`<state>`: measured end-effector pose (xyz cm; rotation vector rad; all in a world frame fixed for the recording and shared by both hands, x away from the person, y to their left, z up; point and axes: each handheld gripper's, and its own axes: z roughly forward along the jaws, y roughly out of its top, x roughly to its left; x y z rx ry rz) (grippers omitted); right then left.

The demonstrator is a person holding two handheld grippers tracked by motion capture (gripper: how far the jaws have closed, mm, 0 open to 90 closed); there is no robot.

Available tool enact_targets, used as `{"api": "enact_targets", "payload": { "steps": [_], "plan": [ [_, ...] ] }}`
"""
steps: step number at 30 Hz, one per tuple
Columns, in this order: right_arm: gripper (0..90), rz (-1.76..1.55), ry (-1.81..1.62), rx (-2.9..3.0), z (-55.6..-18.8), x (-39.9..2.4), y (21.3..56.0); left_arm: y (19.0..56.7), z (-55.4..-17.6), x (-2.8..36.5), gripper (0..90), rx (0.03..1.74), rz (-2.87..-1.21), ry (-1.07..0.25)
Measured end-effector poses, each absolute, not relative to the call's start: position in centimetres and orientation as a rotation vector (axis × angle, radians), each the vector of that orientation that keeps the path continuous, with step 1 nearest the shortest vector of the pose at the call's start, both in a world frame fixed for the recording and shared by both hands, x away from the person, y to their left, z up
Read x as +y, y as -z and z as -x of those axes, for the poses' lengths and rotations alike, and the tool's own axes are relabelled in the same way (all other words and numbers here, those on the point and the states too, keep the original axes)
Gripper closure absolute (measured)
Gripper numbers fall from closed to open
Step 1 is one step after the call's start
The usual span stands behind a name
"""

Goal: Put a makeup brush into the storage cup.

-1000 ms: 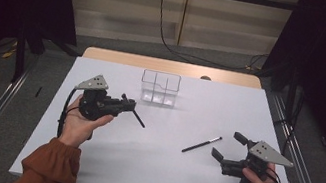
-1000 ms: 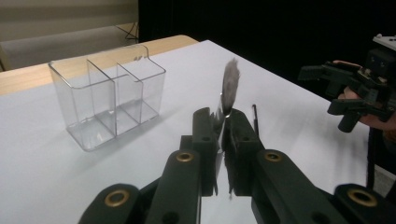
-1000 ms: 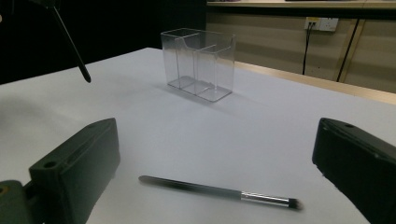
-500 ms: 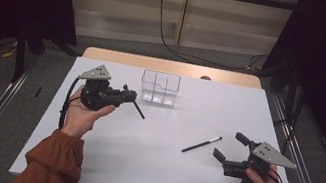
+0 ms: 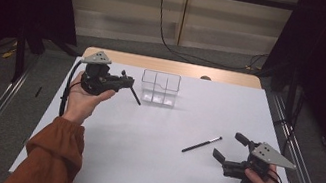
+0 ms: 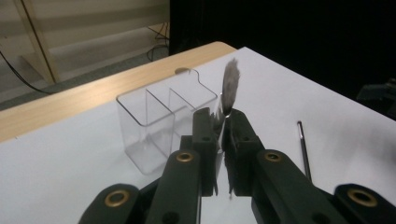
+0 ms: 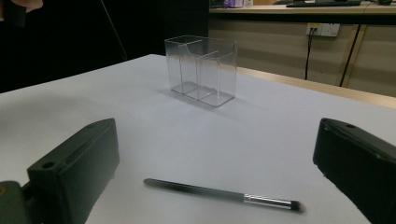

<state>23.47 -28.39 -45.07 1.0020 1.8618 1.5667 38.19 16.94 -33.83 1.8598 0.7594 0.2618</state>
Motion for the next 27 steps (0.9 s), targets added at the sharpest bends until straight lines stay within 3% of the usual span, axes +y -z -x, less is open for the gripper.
{"api": "enact_targets", "payload": {
  "steps": [27],
  "plan": [
    [0.0, -0.999, -1.586, 1.867, -23.3, -28.4, 45.1, 31.9, -42.7, 15.4, 84.0, 0.823, -1.800, -0.370]
  ]
}}
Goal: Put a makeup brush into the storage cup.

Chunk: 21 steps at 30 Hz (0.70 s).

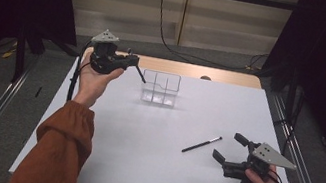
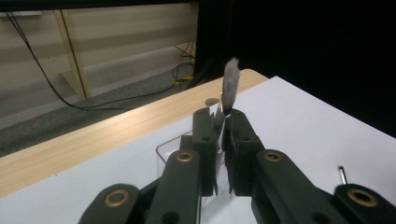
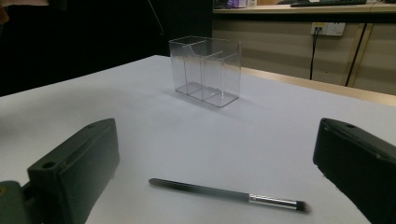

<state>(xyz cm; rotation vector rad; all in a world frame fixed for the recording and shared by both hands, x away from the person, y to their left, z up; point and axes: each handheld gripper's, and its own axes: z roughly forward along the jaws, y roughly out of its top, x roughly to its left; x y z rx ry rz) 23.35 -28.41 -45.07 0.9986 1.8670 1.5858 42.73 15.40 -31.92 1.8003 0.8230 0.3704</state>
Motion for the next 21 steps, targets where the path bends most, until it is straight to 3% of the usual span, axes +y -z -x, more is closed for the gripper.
{"api": "enact_targets", "payload": {
  "steps": [21],
  "plan": [
    [0.0, -0.999, -1.587, 1.870, -23.3, -28.5, 45.1, 33.0, -45.0, 14.1, 84.0, 0.839, -1.829, -0.416]
  ]
}}
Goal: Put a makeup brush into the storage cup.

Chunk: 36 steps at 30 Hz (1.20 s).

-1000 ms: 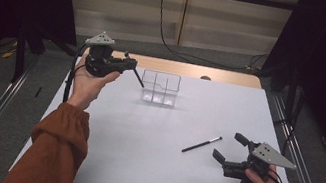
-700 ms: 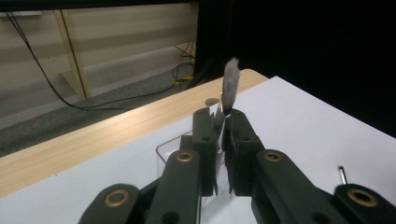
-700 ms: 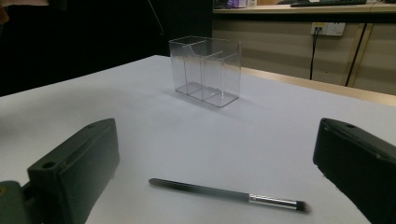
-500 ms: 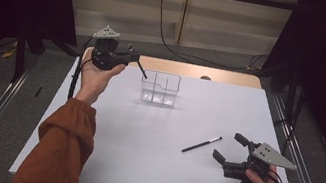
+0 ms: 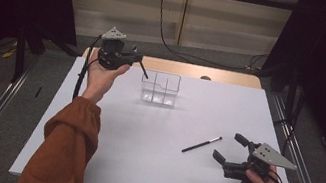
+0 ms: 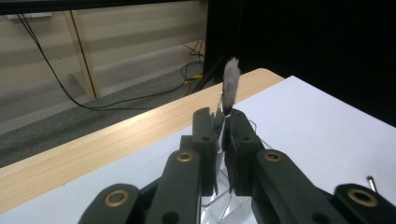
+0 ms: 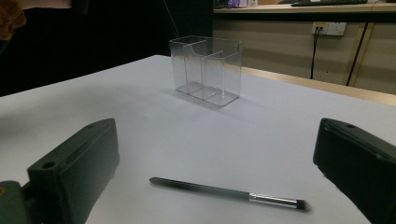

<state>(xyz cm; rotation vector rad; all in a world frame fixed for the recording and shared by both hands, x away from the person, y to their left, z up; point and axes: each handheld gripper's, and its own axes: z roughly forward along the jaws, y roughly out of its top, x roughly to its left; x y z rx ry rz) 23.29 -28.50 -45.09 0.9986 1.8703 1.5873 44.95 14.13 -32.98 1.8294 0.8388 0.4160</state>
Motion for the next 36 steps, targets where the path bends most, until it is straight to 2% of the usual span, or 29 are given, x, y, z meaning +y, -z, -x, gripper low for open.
{"api": "enact_targets", "payload": {
  "steps": [36],
  "plan": [
    [0.0, -0.995, -1.585, 1.881, -23.2, -28.5, 45.1, 36.4, -45.8, 12.7, 83.9, 0.867, -1.918, -0.382]
  ]
}}
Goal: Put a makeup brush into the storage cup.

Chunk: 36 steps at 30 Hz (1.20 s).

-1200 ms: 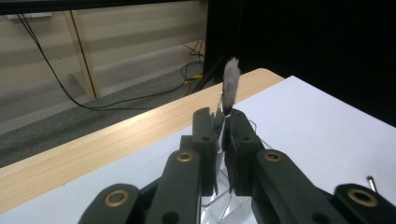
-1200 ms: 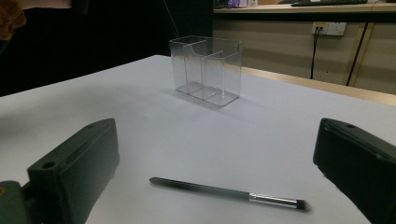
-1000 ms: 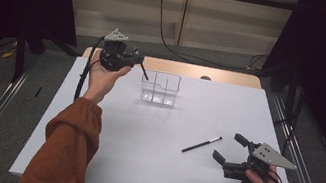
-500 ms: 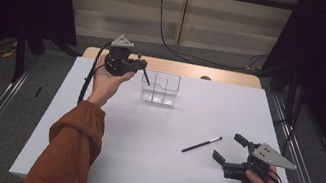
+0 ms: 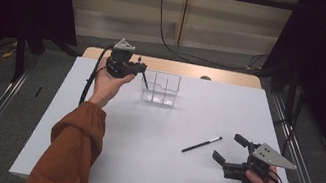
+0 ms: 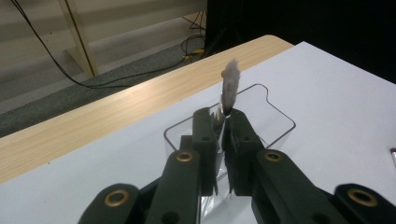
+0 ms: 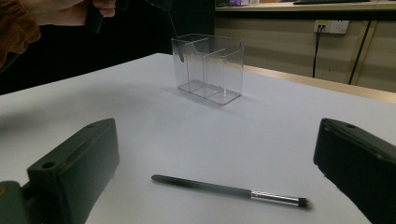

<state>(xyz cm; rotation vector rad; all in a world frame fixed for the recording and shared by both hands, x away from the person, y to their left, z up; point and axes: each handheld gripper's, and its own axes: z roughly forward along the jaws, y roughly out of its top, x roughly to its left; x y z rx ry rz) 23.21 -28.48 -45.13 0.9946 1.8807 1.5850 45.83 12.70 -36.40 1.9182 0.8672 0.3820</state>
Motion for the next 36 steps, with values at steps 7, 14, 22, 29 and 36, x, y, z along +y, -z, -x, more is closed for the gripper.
{"api": "enact_targets", "payload": {
  "steps": [7, 14, 22, 29, 36],
  "plan": [
    [0.0, -0.993, -1.584, 1.878, -23.2, -28.5, 45.1, 36.8, -46.0, 12.8, 83.9, 0.882, -1.916, -0.384],
    [0.0, -0.997, -1.583, 1.878, -23.2, -28.5, 45.2, 36.9, -46.1, 12.9, 80.9, 0.882, -1.904, -0.382],
    [0.0, -1.001, -1.589, 1.878, -23.1, -28.5, 45.1, 37.1, -45.9, 12.9, 50.5, 0.900, -1.869, -0.418],
    [0.0, -1.004, -1.587, 1.875, -23.2, -28.5, 45.2, 37.2, -45.9, 13.0, 27.7, 0.901, -1.831, -0.428],
    [0.0, -1.006, -1.589, 1.875, -23.2, -28.5, 45.2, 37.2, -45.6, 13.8, 8.5, 0.922, -1.802, -0.425]
  ]
}}
